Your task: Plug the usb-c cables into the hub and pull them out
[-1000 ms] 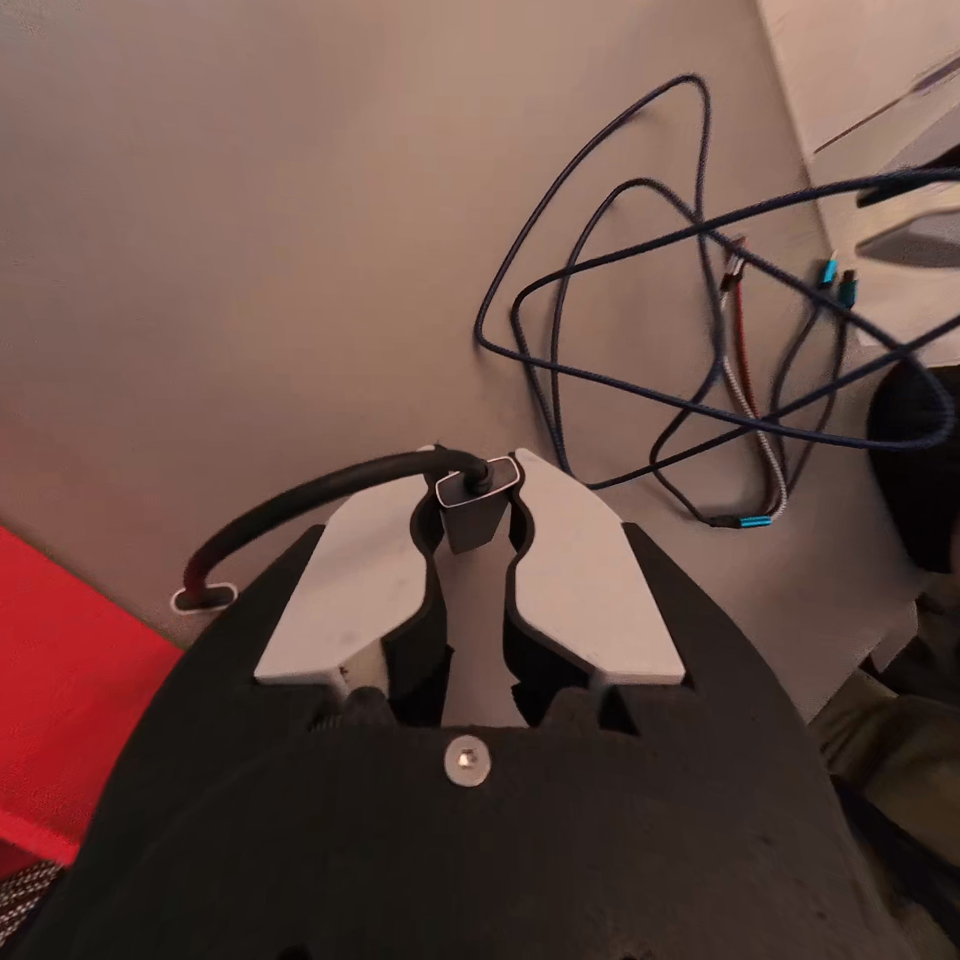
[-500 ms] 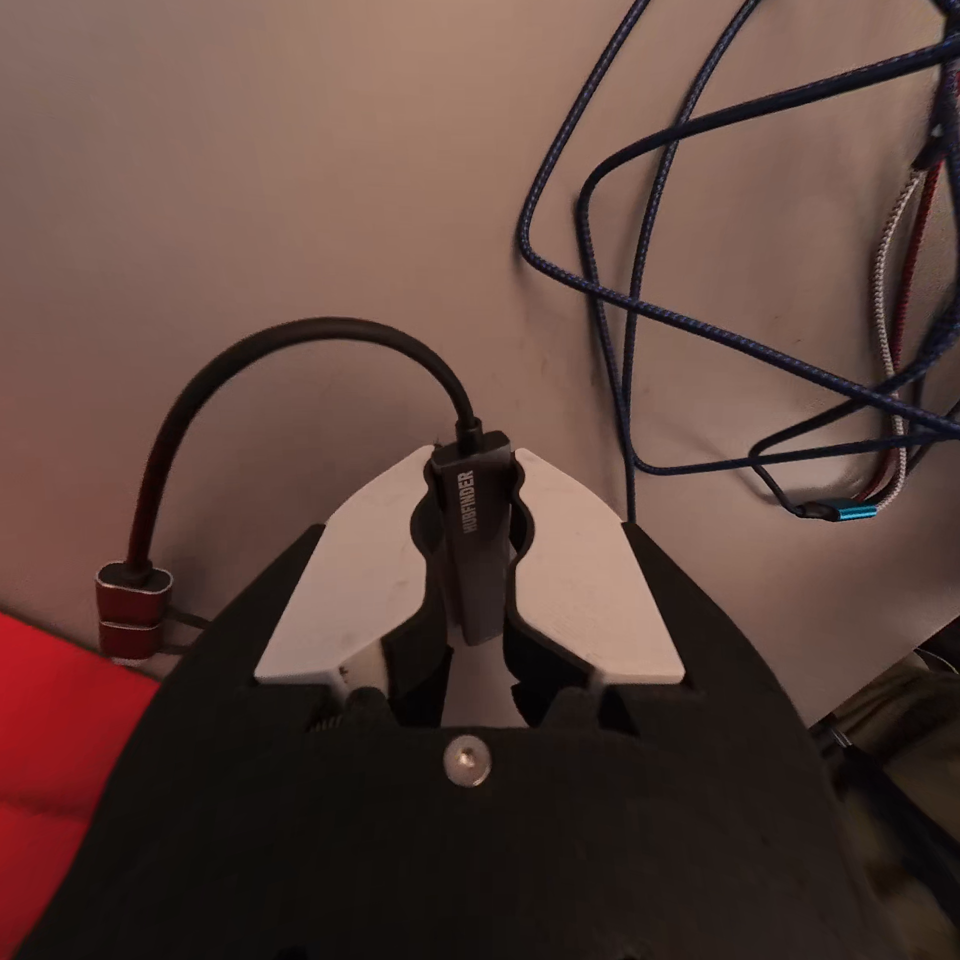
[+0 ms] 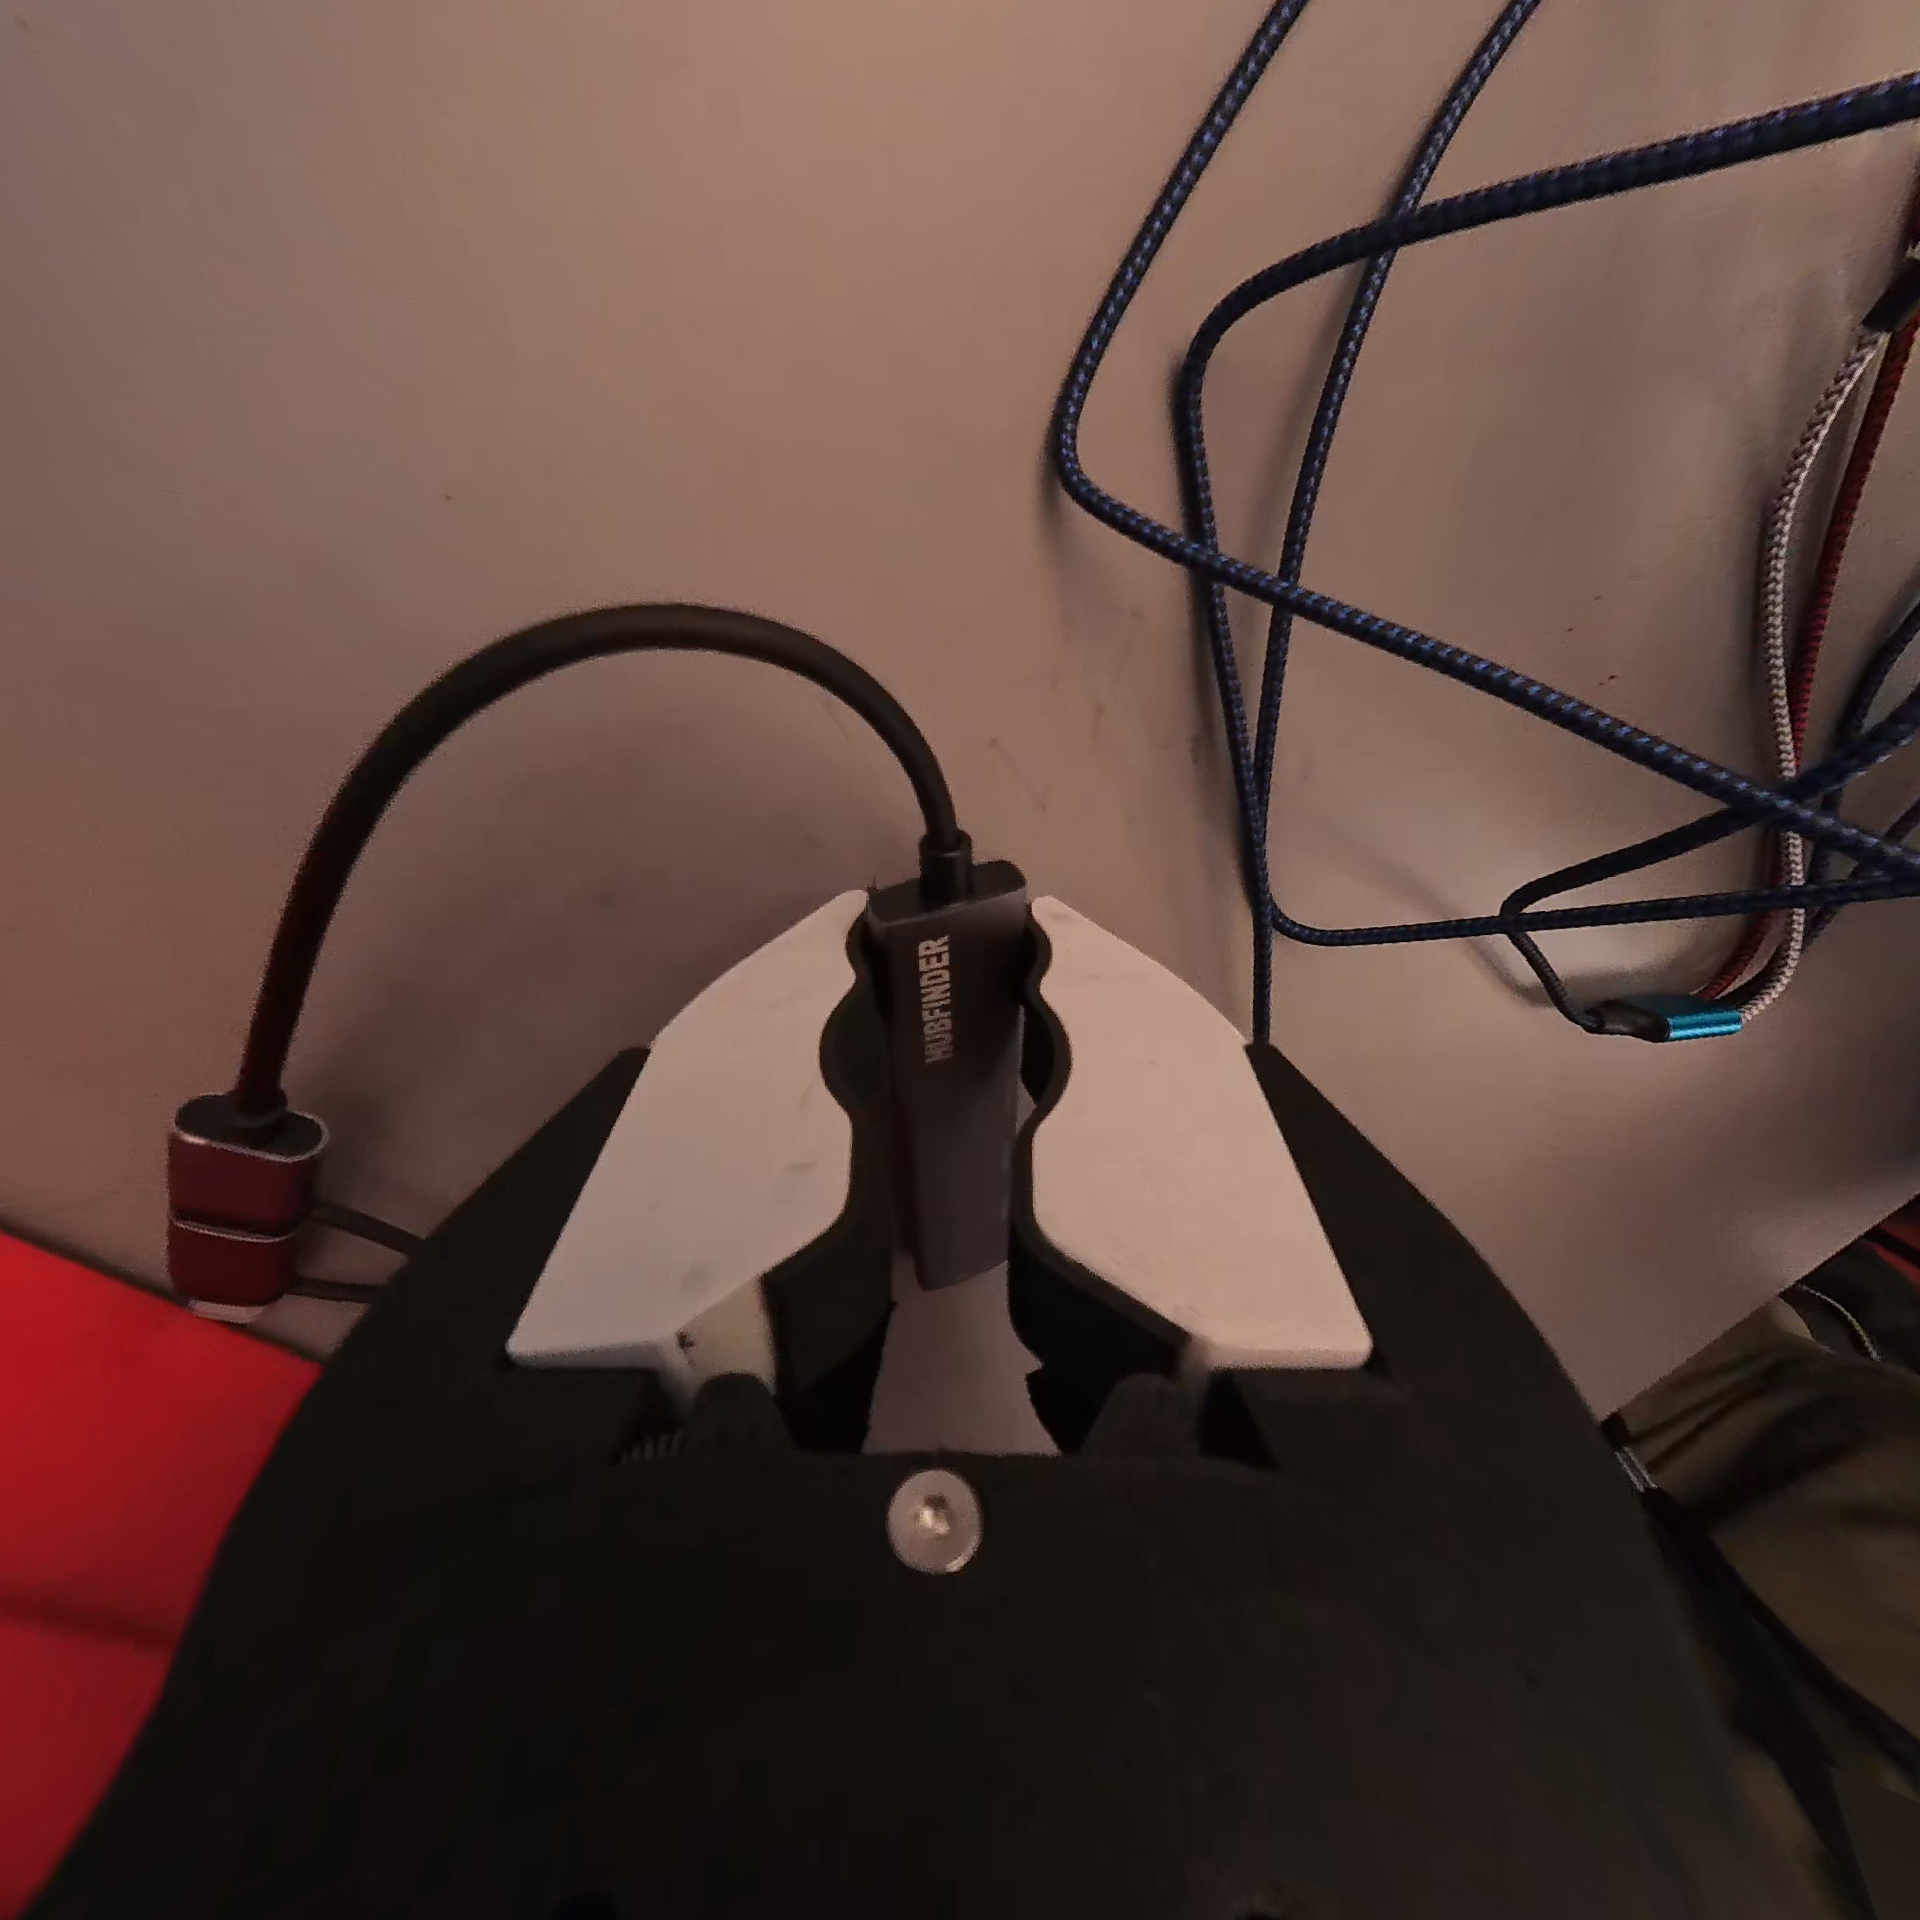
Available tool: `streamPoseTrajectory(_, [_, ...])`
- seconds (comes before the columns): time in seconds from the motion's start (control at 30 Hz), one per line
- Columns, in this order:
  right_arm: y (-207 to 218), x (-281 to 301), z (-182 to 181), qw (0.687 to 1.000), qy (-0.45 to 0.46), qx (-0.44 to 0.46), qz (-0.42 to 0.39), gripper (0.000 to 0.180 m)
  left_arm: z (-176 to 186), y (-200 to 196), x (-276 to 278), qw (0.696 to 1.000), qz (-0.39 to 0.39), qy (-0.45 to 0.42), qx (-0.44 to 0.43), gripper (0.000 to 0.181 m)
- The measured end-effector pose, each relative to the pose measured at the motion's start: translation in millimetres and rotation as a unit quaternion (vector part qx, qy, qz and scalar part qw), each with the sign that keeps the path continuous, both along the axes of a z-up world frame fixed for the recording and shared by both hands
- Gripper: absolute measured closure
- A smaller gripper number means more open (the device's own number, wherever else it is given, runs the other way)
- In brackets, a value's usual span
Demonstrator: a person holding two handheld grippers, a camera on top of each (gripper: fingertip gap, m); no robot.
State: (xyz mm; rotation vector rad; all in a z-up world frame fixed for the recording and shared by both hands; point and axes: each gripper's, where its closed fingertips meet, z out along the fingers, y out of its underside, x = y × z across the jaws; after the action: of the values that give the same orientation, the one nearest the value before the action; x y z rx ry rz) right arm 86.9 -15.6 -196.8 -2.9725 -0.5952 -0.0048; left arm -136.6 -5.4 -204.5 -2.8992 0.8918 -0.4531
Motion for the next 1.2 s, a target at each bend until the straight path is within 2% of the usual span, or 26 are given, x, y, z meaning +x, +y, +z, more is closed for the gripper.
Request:
streamPoseTrajectory(0.13, [-3,-4,-4,1.0,-0.011,-0.005,0.005,0.163,1,-3,1,1.0,-0.008,0.001,-0.008,0.156])
streamPoseTrajectory(0.27, [-5,-6,-8,1.0,-0.022,-0.014,0.001,0.161,3,-2,2,1.0,-0.006,-0.001,-0.008,0.141])
streamPoseTrajectory(0.57, [1,-19,-12,0.999,-0.012,-0.005,0.029,0.17,18,-5,-8,1.0,0.0,0.008,-0.004,0.138])
streamPoseTrajectory(0.67, [8,-29,1,0.998,0.025,0.021,0.046,0.173,41,-5,-8,1.0,-0.001,-0.006,0.028,0.139])
streamPoseTrajectory(0.73, [12,-42,28,0.992,0.082,0.061,0.072,0.174,60,-5,-5,0.998,-0.003,-0.029,0.057,0.14])
streamPoseTrajectory(0.83, [6,-68,85,0.96,0.188,0.132,0.162,0.173,97,-2,5,0.99,-0.007,-0.088,0.114,0.142])
streamPoseTrajectory(0.9, [-3,-76,121,0.926,0.221,0.193,0.236,0.173,122,-2,13,0.979,-0.01,-0.136,0.153,0.143])
streamPoseTrajectory(1.0, [-17,-83,162,0.859,0.222,0.3,0.351,0.173,165,-7,34,0.949,-0.031,-0.233,0.211,0.143])
streamPoseTrajectory(1.07, [-20,-83,181,0.835,0.21,0.35,0.369,0.173,195,-15,48,0.921,-0.041,-0.307,0.237,0.144])
streamPoseTrajectory(1.17, [-38,-97,202,0.768,0.234,0.405,0.438,0.174,225,-36,68,0.88,-0.095,-0.385,0.261,0.144])
streamPoseTrajectory(1.2, [-40,-99,205,0.756,0.225,0.42,0.449,0.174,230,-43,73,0.871,-0.122,-0.395,0.267,0.143])
